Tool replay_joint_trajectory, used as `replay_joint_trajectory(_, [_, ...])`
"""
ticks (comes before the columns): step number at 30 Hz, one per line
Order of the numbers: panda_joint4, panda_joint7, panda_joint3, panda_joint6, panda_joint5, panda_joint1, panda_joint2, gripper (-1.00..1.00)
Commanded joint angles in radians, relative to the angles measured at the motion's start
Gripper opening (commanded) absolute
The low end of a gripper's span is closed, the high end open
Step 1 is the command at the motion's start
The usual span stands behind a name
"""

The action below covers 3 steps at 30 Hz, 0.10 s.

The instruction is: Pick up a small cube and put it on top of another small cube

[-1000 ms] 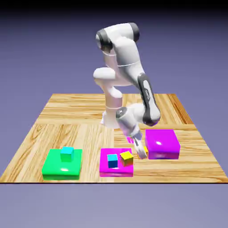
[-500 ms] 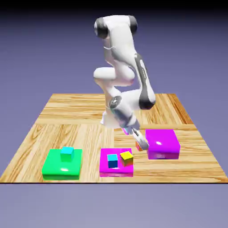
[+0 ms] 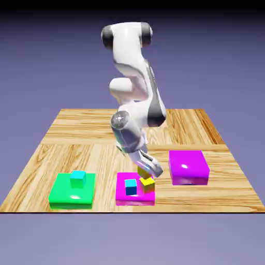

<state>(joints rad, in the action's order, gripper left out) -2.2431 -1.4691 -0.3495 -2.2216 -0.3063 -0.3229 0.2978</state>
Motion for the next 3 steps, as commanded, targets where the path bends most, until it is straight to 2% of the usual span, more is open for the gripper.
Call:
replay_joint_trajectory(1, [0.0, 0.0, 0.0, 0.0, 0.0, 0.0, 0.0, 1.0])
replay_joint_trajectory(3, [0.037, -0.005, 0.003, 0.087, 0.003, -0.015, -0.048, 1.0])
